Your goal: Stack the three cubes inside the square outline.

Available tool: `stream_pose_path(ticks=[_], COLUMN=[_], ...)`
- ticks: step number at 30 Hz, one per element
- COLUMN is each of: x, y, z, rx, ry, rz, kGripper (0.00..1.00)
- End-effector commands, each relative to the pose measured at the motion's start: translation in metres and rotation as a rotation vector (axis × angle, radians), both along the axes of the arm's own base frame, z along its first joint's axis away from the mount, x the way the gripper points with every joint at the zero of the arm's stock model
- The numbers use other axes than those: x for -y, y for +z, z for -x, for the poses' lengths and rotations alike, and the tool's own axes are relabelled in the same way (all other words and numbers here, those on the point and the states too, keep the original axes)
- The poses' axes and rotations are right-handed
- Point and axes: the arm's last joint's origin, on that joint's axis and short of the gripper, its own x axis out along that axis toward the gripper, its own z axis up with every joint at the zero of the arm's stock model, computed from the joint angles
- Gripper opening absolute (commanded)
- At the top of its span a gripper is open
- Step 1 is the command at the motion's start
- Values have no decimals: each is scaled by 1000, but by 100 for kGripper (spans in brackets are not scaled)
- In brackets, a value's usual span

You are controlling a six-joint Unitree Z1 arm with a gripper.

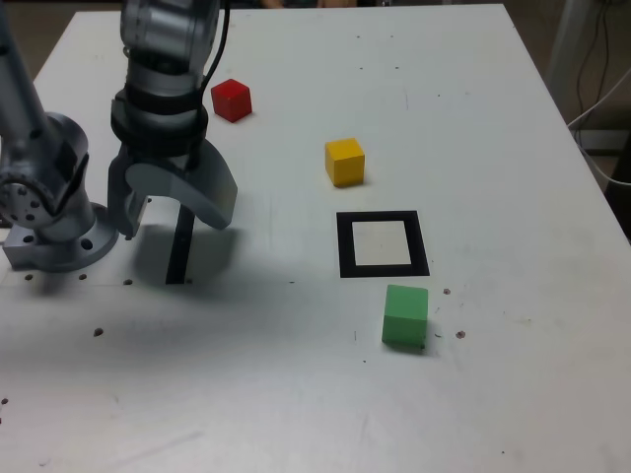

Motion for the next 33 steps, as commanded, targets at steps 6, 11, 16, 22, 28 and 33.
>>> stream_pose_path(ticks=[6, 11, 16, 22, 28, 33], x=[0, 0, 0, 0, 3, 8], y=[-1, 1, 4, 8, 12, 19], z=[-1, -1, 0, 3, 1, -3], rx=[-4, -2, -5, 5, 15, 20], ry=[-1, -1, -1, -1, -8, -26], rz=[-3, -3, -3, -1, 9, 12], kGripper=[100, 99, 99, 99, 99, 99])
